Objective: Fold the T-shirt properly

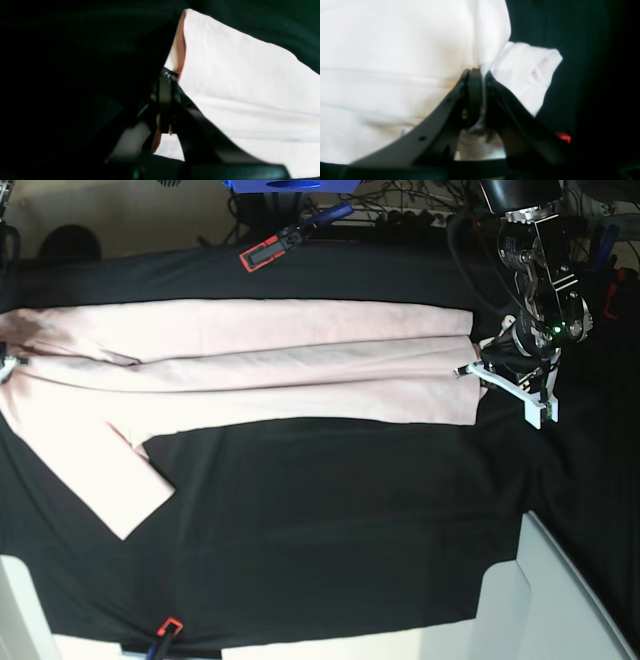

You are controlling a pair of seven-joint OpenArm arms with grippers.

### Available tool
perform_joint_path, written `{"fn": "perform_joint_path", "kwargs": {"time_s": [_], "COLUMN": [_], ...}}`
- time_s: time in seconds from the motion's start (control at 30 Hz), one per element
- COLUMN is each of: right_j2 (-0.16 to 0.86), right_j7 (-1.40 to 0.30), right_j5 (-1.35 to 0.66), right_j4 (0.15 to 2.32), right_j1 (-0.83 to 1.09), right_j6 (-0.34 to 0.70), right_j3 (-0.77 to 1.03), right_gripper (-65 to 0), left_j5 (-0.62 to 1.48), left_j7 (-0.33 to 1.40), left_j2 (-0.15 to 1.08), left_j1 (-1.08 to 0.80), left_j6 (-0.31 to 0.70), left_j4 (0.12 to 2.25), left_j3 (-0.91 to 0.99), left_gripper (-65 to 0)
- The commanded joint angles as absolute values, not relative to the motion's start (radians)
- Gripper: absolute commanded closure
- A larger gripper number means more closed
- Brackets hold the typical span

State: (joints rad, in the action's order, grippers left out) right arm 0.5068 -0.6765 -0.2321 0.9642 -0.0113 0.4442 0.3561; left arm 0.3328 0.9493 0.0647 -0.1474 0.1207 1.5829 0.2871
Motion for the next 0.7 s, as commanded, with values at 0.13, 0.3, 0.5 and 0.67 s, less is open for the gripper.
{"fn": "perform_joint_path", "kwargs": {"time_s": [0.13,0.3,0.5,0.67], "right_j2": [0.536,0.541,0.536,0.535], "right_j7": [-0.69,-0.69,-0.777,-0.84], "right_j5": [-0.234,-0.229,-0.229,-0.229], "right_j4": [0.98,0.997,1.161,1.265], "right_j1": [-0.021,-0.019,0.01,0.013], "right_j6": [0.438,0.44,0.44,0.44], "right_j3": [0.478,0.495,0.496,0.501], "right_gripper": [-21.6,-38.6,-40.8,-40.8], "left_j5": [0.326,0.331,0.329,0.332], "left_j7": [0.935,0.935,0.935,0.995], "left_j2": [0.077,0.077,0.077,0.077], "left_j1": [-0.139,-0.131,-0.093,-0.056], "left_j6": [0.113,0.113,0.113,0.113], "left_j4": [1.601,1.606,1.601,1.624], "left_j3": [0.292,0.292,0.294,0.297], "left_gripper": [-18.8,-44.7,-52.1,-52.1]}}
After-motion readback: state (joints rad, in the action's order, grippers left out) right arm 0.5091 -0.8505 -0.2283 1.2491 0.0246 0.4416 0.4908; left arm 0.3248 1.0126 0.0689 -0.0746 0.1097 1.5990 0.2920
